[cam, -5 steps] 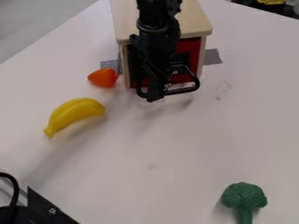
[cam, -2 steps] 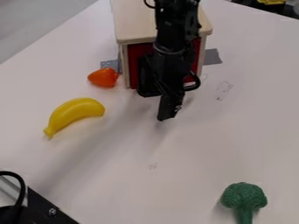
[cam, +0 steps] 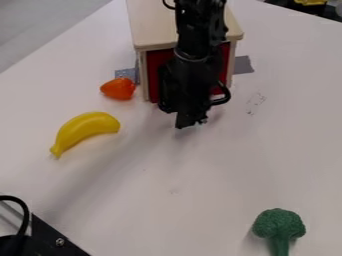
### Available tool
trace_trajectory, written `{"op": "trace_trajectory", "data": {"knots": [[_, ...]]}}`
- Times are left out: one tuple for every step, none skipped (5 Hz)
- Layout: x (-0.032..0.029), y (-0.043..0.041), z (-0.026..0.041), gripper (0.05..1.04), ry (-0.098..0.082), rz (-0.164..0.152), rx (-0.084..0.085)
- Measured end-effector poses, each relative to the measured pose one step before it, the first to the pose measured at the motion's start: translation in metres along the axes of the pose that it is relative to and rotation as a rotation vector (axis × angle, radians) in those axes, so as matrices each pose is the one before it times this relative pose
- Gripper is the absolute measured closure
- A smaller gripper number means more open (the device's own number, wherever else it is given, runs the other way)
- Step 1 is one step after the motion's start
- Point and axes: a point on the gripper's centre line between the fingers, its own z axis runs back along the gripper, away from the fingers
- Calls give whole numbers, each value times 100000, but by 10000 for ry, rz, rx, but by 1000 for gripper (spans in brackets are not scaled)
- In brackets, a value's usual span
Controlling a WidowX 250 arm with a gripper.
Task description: Open the drawer
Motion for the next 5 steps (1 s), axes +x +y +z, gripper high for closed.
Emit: {"op": "trace_trajectory", "data": {"knots": [[-41, -26, -29, 860, 13, 14, -7], [-249, -652, 83, 888, -26, -258, 68], [-495, -1476, 481, 913, -36, -412, 28], [-287, -919, 198, 936, -34, -286, 36], [-177, -895, 390, 940, -83, -256, 41]]}}
